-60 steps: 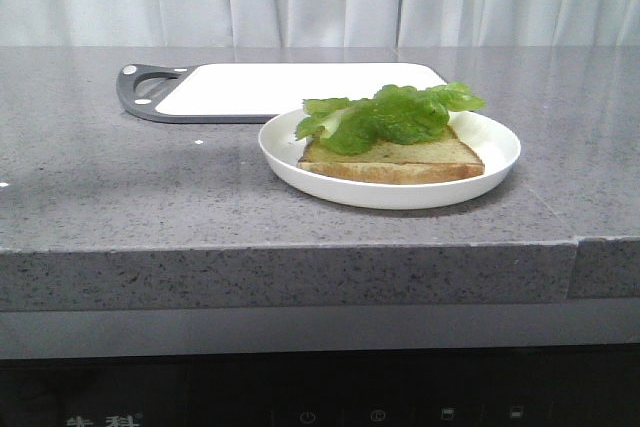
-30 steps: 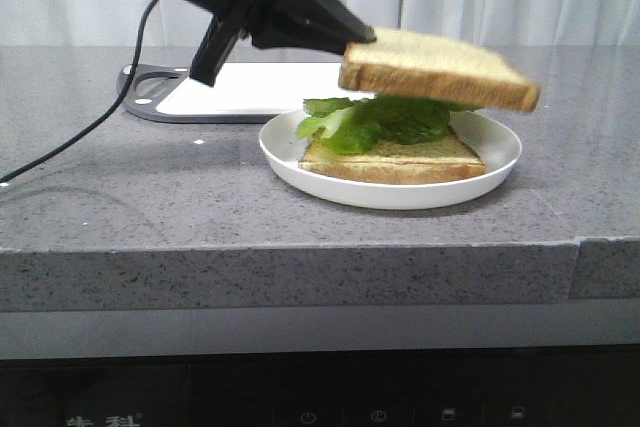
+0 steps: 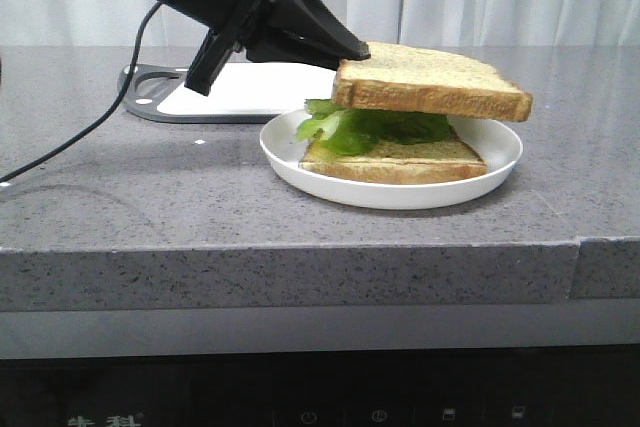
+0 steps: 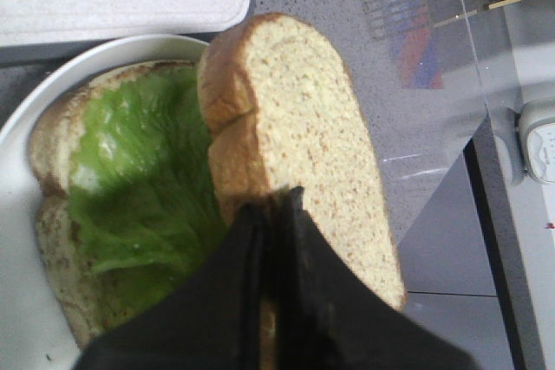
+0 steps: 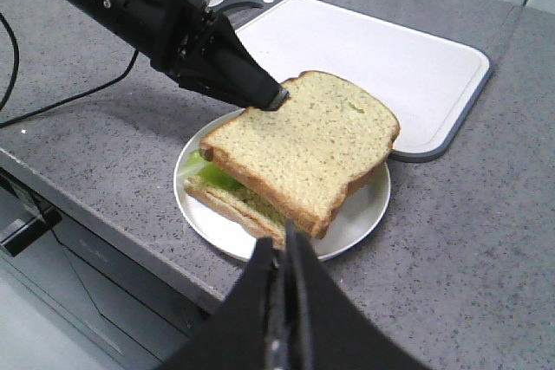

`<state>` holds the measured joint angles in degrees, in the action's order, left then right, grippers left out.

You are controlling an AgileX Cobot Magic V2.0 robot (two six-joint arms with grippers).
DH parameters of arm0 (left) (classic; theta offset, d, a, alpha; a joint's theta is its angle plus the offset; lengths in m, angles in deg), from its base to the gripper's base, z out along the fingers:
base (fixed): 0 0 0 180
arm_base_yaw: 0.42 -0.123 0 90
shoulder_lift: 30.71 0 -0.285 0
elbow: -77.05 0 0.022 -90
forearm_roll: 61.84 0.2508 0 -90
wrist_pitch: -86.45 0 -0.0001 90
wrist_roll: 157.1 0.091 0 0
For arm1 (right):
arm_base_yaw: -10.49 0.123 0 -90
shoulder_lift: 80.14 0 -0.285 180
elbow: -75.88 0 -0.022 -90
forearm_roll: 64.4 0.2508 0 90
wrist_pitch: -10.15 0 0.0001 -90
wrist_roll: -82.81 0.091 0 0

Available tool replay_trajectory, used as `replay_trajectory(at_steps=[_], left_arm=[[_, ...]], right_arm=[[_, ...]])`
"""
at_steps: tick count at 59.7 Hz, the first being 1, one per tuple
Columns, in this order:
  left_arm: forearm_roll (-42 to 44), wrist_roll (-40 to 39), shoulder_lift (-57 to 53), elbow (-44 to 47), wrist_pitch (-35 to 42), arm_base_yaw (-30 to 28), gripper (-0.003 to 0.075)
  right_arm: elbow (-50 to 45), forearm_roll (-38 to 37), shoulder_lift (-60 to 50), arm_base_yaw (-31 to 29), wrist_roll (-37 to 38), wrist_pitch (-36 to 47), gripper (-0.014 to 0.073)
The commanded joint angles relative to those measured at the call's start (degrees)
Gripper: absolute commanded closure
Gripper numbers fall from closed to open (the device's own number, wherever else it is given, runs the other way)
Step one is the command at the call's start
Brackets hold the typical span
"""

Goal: Left arm grabs bread, right arm adds lettuce
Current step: 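Bring the held bread slice over the lettuce with the left gripper, then lower the bread onto the lettuce and open the left gripper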

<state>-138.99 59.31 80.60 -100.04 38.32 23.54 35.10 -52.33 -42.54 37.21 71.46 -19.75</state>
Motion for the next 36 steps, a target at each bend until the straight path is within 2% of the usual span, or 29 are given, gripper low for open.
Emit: replay_trajectory(at_steps=[1, 13, 36], left_arm=[[-5.5, 0.1, -2.9, -2.0, -2.9, -0.9, 0.0740], [-7.3, 0.1, -2.9, -2.0, -5.3, -3.0, 0.0741], [-1.9, -1.2, -2.9, -2.0, -5.0, -3.1, 0.0736]], right_arm=[[1.6, -0.3, 0.1, -0.4, 0.1, 4.0, 0.0654], [1.6, -0.4, 0.1, -0.4, 0.1, 4.0, 0.0654], [1.6, -0.4, 0.1, -0.4, 0.1, 4.1, 0.0654]])
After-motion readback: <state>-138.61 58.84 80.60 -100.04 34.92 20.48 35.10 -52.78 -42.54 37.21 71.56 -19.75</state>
